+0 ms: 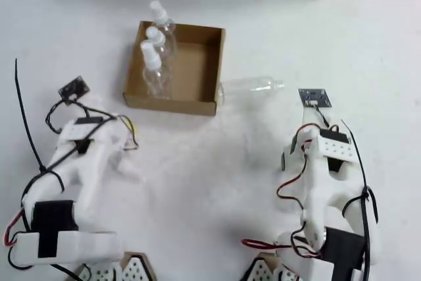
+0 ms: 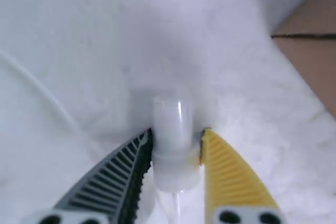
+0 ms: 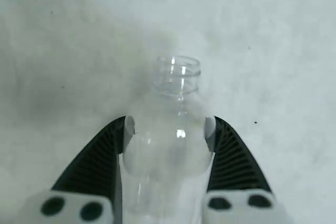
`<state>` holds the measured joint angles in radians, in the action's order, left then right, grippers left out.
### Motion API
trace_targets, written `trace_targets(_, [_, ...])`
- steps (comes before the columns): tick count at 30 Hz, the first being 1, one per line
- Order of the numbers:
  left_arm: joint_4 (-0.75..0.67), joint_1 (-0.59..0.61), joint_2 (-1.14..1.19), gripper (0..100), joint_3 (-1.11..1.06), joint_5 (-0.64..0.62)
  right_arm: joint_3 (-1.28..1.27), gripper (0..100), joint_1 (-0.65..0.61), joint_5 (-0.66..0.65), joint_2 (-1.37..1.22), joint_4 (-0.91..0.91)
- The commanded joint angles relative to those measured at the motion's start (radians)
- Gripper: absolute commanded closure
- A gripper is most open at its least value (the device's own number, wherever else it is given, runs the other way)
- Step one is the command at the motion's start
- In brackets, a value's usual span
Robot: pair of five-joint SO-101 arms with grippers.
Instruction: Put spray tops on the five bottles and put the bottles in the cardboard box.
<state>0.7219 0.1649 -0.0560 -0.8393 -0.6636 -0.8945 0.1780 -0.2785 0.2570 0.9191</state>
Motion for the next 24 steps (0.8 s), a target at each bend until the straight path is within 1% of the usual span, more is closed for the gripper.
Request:
trace_targets(1, [-0.063, 0.007, 0.01, 97, 0.043, 0.021, 0.0, 98.1, -0.005, -0.011, 0.027, -0.012])
trace_targets(2, [-0.063, 0.005, 0.01, 95, 0.043, 0.035, 0.0, 98.1, -0.005, -0.011, 0.027, -0.012])
trace_targets(5, [-0.063, -0.012, 0.007, 98, 0.043, 0.044, 0.0, 98.1, -0.004, -0.011, 0.027, -0.012])
trace_targets(7, [-0.063, -0.022, -0.002, 98, 0.046, 0.043, 0.002, 98.1, -0.004, -0.011, 0.028, -0.012])
trace_targets(10, [-0.048, -0.022, -0.093, 98, 0.051, 0.044, 0.002, 98.1, -0.004, -0.011, 0.028, -0.022])
trace_targets(17, [0.054, -0.025, -0.496, 98, 0.046, 0.046, 0.0, 98.1, -0.012, -0.008, 0.039, -0.041])
trace_targets(24, [0.057, -0.143, -0.892, 98, 0.044, 0.046, -0.009, 98.2, -0.054, -0.002, 0.051, -0.107])
